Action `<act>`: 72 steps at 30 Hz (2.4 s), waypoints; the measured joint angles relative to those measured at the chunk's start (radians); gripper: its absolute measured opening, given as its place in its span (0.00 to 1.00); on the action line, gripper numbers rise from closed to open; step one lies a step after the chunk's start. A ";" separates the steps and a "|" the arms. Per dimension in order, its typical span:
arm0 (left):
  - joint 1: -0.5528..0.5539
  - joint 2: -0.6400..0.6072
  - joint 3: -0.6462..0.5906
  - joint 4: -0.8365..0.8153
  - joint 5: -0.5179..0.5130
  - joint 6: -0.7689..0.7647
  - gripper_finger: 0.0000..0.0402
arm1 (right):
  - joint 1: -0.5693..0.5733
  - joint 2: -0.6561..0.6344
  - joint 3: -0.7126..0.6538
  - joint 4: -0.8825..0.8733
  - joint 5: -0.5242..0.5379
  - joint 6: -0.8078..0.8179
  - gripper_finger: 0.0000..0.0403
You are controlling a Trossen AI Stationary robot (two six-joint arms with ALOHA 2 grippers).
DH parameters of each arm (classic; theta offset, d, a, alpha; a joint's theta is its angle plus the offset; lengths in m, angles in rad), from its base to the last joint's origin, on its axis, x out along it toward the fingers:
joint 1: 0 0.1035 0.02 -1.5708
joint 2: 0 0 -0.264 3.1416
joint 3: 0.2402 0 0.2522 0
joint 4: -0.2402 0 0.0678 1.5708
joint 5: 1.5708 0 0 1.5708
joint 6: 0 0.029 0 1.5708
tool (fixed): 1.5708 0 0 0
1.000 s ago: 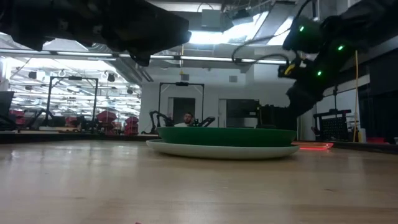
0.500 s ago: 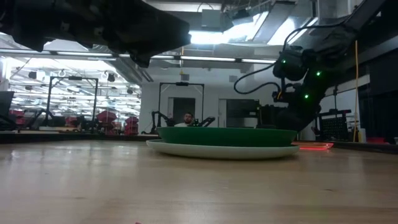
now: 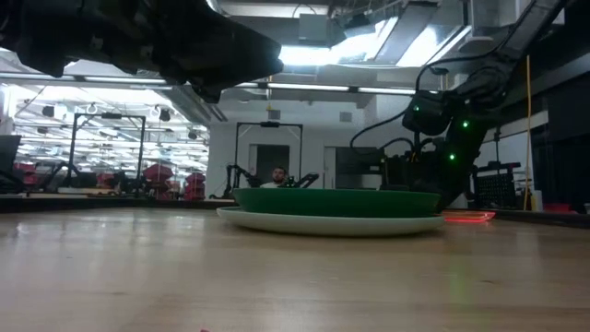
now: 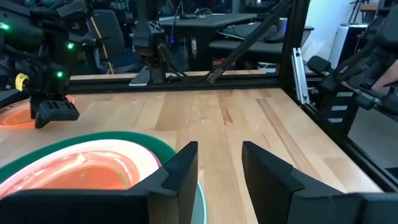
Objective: Stack plastic plates
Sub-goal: Stack the orange plate on top of green plate
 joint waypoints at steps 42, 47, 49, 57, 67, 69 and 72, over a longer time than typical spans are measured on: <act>0.000 0.000 0.000 0.001 -0.006 -0.019 0.30 | 0.345 -0.129 -0.002 0.028 0.045 -0.109 0.00; 0.000 0.000 0.000 0.001 -0.007 -0.019 0.30 | 0.441 -0.188 -0.002 0.028 0.046 -0.113 0.00; 0.000 0.000 0.000 0.001 -0.007 -0.019 0.30 | 0.479 -0.208 -0.002 0.029 0.046 -0.114 0.00; 0.010 0.000 0.000 0.001 -0.007 -0.019 0.30 | 0.648 -0.240 -0.002 0.047 0.104 -0.184 0.00; 0.016 0.000 0.000 0.001 -0.007 -0.019 0.30 | 0.851 -0.239 -0.001 0.207 0.107 -0.296 0.00; 0.016 0.000 0.000 0.001 -0.007 -0.019 0.30 | 0.877 -0.239 -0.001 0.238 0.086 -0.314 0.00; 0.016 0.000 0.000 0.001 -0.007 -0.021 0.30 | 0.909 -0.239 -0.001 0.285 0.049 -0.327 0.00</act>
